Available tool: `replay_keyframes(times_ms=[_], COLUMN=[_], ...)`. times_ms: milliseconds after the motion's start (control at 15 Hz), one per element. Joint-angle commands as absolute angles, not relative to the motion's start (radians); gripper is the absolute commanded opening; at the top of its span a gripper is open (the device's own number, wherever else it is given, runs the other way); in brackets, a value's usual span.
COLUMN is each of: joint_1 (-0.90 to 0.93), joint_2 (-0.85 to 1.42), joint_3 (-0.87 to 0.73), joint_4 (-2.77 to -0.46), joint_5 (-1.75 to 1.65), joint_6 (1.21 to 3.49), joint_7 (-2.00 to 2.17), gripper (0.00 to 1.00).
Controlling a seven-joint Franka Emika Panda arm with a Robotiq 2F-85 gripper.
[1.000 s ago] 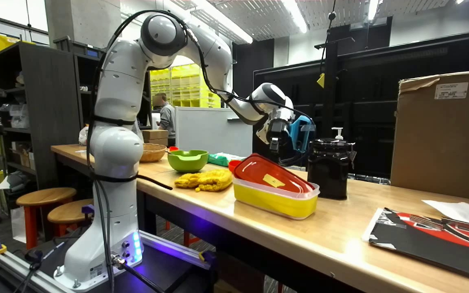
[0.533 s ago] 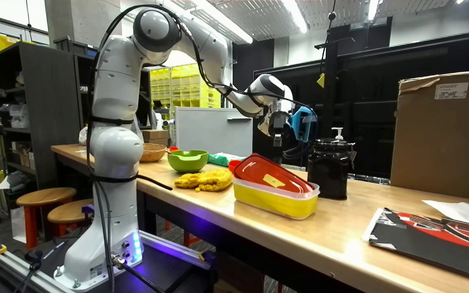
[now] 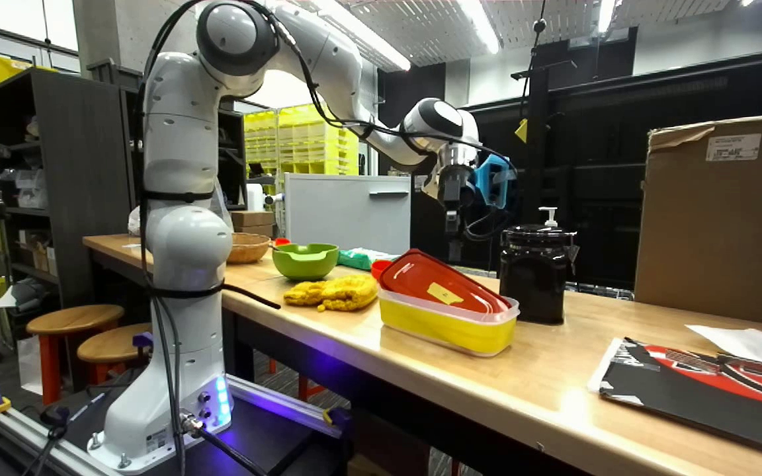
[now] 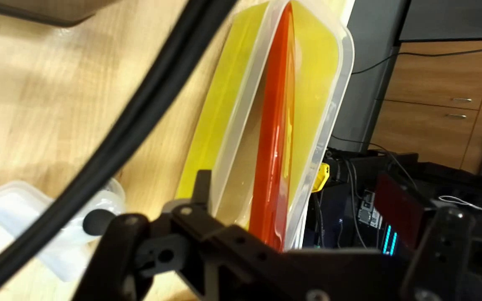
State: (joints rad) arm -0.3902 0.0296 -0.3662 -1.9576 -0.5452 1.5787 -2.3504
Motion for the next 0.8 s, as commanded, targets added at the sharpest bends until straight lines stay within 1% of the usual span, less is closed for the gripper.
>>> replay_keyframes(times_ms=[0,733], joint_1=[-0.395,-0.392], joint_2=[-0.043,-0.167], joint_3=[-0.379,-0.424], joint_4=[-1.976,-1.971], joint_5=[-0.503,-0.428], joint_6=[1.606,1.595], joint_7=[-2.339,-2.35], gripper=[1.0,1.0])
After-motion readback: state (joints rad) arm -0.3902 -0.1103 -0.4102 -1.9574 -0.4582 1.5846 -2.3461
